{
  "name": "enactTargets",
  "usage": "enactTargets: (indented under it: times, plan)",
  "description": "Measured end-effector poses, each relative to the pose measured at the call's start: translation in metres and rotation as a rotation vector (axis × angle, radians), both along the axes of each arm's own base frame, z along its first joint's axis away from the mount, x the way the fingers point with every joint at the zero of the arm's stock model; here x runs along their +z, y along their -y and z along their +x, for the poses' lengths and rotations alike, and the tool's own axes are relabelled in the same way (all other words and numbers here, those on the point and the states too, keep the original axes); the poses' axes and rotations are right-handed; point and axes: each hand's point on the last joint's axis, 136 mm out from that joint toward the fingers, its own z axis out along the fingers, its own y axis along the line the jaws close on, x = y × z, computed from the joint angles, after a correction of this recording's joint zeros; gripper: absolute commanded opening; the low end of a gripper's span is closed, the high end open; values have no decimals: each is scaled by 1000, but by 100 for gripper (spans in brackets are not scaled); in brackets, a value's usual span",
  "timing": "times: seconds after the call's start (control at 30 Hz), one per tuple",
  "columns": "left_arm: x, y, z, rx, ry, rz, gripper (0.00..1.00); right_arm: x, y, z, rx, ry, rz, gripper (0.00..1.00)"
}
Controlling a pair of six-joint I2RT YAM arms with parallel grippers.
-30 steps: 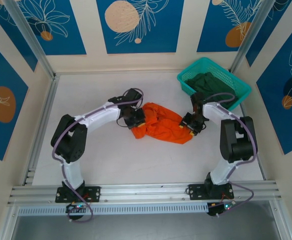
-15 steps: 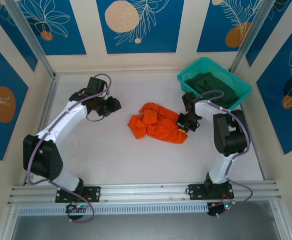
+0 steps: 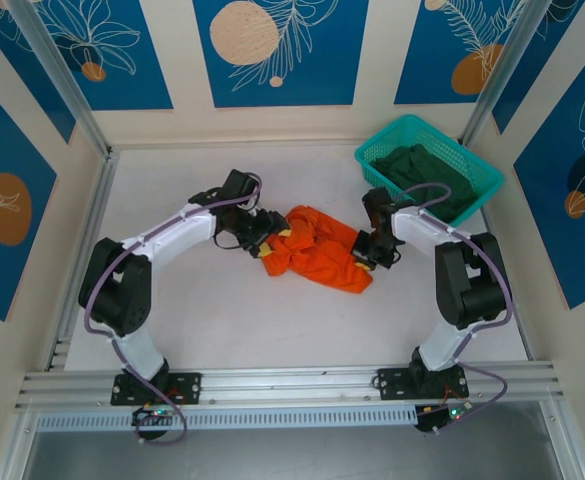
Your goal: Fold and stack the t-shirts
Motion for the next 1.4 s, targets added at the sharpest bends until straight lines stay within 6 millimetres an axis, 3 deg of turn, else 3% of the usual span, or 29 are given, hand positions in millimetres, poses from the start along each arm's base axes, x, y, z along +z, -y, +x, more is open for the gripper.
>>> enactTargets:
  times: [0.17, 0.37, 0.5, 0.63, 0.77, 0.83, 0.9, 0.97, 1.03, 1.1, 1.17, 1.23, 1.33, 1.4]
  plan:
    - [-24, 21, -7, 5, -85, 19, 54, 5, -3, -6, -4, 3, 3, 4]
    - [-45, 14, -11, 31, -124, 98, 41, 18, -3, -7, -18, 36, 15, 3]
    - [-43, 8, 0, 55, -86, 138, 24, 24, -3, -7, -21, 53, 21, 3]
    - [-35, 7, 16, 61, -30, 161, 0, 25, -3, -8, -20, 52, 21, 2]
    - [-28, 7, 37, 39, 32, 164, 0, 27, -3, -9, -25, 47, 31, 1]
    - [-16, 6, 58, 29, 83, 146, 0, 36, -3, -5, -40, 48, 60, 0]
    - [7, 6, 84, 25, 159, 107, 0, 56, -2, 11, -63, 88, 101, 0]
    - [47, 5, 115, 25, 274, 60, 0, 92, -2, 37, -83, 175, 151, 0]
    - [107, 2, 143, 19, 445, 1, 0, 144, -3, 70, -88, 313, 212, 0]
    - [164, -3, 155, 9, 622, -43, 0, 199, -5, 91, -82, 452, 269, 0]
    - [218, -16, 150, -5, 783, -61, 0, 250, -5, 98, -69, 586, 314, 0]
    - [273, -32, 131, -22, 951, -70, 0, 295, -7, 88, -43, 709, 360, 0]
    - [325, -64, 87, -43, 1154, -51, 0, 330, -7, 61, -14, 821, 400, 1]
    - [331, -93, 67, -27, 1223, -3, 0, 331, -6, 41, -4, 850, 414, 1]
